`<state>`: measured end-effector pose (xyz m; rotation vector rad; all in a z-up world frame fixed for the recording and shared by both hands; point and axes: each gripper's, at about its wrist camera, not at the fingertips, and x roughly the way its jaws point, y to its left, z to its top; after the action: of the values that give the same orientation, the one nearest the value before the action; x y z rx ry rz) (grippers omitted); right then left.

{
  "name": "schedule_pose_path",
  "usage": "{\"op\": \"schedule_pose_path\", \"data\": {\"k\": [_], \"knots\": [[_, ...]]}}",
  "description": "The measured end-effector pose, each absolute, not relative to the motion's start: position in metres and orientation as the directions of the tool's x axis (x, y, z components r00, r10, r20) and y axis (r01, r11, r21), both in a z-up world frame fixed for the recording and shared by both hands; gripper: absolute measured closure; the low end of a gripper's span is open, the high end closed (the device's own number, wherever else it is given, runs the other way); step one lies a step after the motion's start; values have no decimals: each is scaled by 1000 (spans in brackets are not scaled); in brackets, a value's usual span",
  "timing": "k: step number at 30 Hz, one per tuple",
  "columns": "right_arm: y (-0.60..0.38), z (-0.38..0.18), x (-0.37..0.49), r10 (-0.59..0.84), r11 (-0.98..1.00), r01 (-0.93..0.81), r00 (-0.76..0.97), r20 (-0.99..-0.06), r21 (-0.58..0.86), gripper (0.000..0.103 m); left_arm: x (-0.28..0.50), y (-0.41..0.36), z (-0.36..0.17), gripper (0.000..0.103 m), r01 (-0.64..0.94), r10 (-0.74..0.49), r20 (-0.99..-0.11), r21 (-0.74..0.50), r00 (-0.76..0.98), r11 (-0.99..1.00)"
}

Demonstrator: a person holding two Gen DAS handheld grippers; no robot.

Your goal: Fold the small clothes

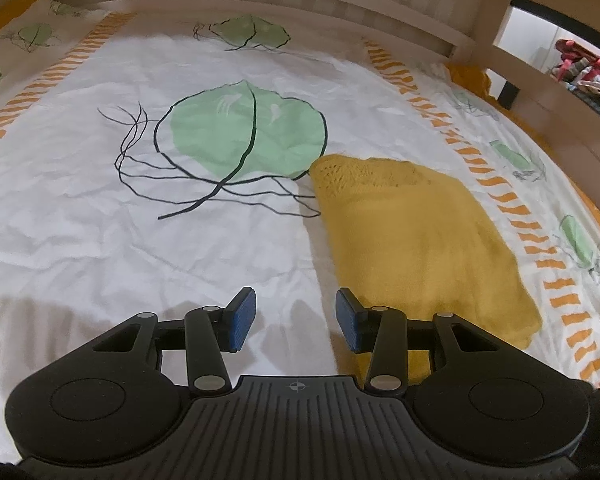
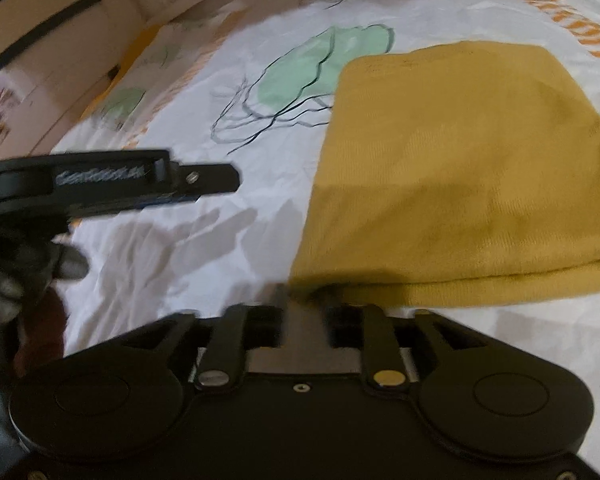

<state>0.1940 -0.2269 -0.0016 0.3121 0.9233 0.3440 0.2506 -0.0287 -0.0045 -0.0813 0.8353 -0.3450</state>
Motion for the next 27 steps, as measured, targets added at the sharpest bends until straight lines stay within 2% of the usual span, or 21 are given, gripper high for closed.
{"op": "schedule_pose_path", "data": {"k": [2, 6, 9, 11, 13, 16, 20, 22, 27], "knots": [[-230, 6, 193, 434, 898, -197, 528, -730, 392, 45, 251, -31, -4, 60, 270, -333, -709, -205, 622, 941], [-242, 24, 187, 443, 897, -245, 526, -727, 369, 45, 255, -35, -5, 59, 263, -334, -703, -213, 628, 941], [-264, 38, 188, 435, 898, -212, 574, -694, 386, 43, 259, -38, -6, 57, 259, -339, -697, -222, 632, 940], [-281, 44, 189, 394, 910, -164, 626, -673, 380, 38, 262, -42, -8, 56, 259, -351, -696, -239, 627, 936], [-298, 44, 192, 336, 926, -101, 662, -670, 364, 38, 265, -49, -12, 54, 269, -376, -698, -264, 610, 926], [-311, 30, 197, 241, 956, -32, 652, -719, 291, 38, 266, -62, -23, 53, 302, -419, -714, -295, 561, 907], [-323, 5, 198, 192, 968, 25, 564, -803, 249, 38, 260, -76, -40, 52, 336, -437, -755, -299, 489, 893], [-324, 5, 198, 197, 969, 15, 555, -808, 246, 38, 259, -77, -50, 51, 324, -413, -790, -285, 453, 902], [-322, 22, 194, 126, 990, -16, 551, -825, 140, 38, 258, -69, -50, 48, 306, -430, -785, -317, 447, 898]]}}
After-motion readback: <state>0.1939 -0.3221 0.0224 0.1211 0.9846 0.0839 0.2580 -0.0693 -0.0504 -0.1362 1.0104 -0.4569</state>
